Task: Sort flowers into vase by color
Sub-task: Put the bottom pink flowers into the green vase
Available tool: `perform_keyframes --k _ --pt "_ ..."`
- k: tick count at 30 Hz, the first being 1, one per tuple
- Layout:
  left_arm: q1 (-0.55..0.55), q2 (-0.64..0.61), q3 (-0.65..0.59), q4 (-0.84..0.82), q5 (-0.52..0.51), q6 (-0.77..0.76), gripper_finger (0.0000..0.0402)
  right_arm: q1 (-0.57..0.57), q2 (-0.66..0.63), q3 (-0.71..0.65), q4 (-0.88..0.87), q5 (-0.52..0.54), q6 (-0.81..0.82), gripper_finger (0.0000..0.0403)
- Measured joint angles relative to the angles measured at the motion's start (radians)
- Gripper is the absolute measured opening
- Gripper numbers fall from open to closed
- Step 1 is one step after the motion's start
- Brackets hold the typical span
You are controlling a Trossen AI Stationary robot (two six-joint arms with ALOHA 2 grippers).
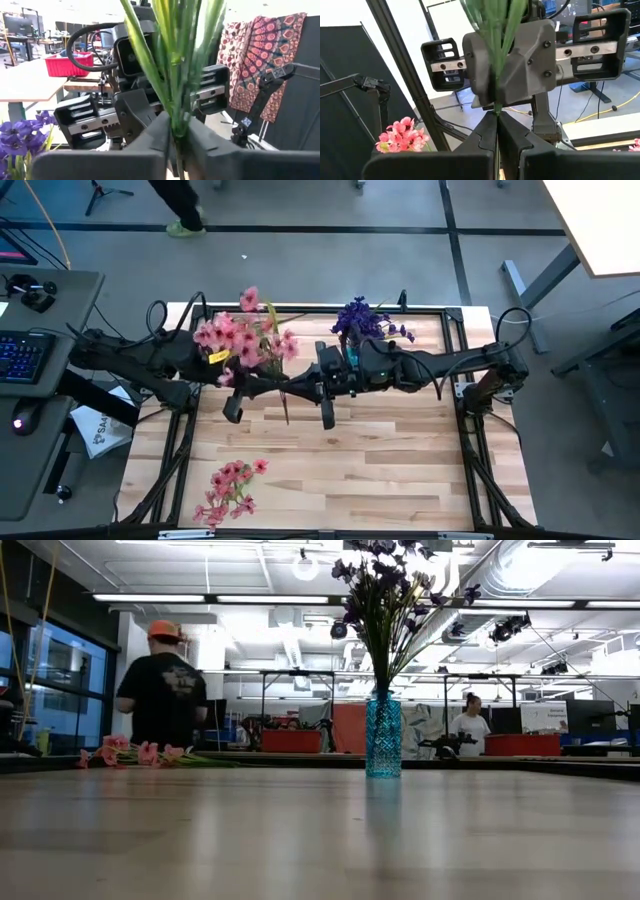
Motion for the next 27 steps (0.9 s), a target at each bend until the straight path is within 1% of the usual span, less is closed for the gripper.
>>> perform_keyframes --k 2,5,7,10,14,16,19,21,24,27 --pt "0.0 0.0 0.0 -0.006 0.008 0.004 0.0008 0.0 0.0 0.0 -0.002 0.001 0.0 0.0" --pt "0.0 0.0 0.0 -0.017 0.007 0.005 0.0008 0.0 0.0 0.0 -0.005 0.001 -0.028 0.0004" --pt "0.0 -0.008 0.0 -0.038 0.001 0.02 0.0003 -0.003 0.0 -0.001 -0.008 0.001 -0.042 0.0019" --pt "0.0 -0.047 0.0 -0.124 -0.035 0.029 0.0002 -0.014 -0.018 -0.001 -0.018 0.015 -0.022 0.0061" --pt "-0.003 -0.14 0.0 -0.306 -0.104 0.017 0.0001 -0.022 -0.067 0.0 -0.06 0.063 -0.037 0.0139" --pt "-0.017 -0.191 0.0 -0.408 -0.143 -0.019 0.0001 -0.022 -0.086 0.0 -0.095 0.082 -0.044 0.0177" --pt "-0.064 -0.264 0.0 -0.543 -0.205 -0.086 0.0001 -0.022 -0.112 -0.001 -0.175 0.106 -0.039 0.0224" --pt "-0.111 -0.298 0.0 -0.634 -0.251 -0.144 0.0001 -0.022 -0.125 0.0 -0.22 0.115 -0.023 0.0246" --pt "-0.198 -0.33 0.0 -0.746 -0.302 -0.251 0.0001 -0.021 -0.129 0.0 -0.269 0.115 0.028 0.0267" --pt "-0.292 -0.333 -0.013 -0.755 -0.334 -0.311 0.0 -0.019 -0.125 -0.001 -0.309 0.115 0.082 0.0275"
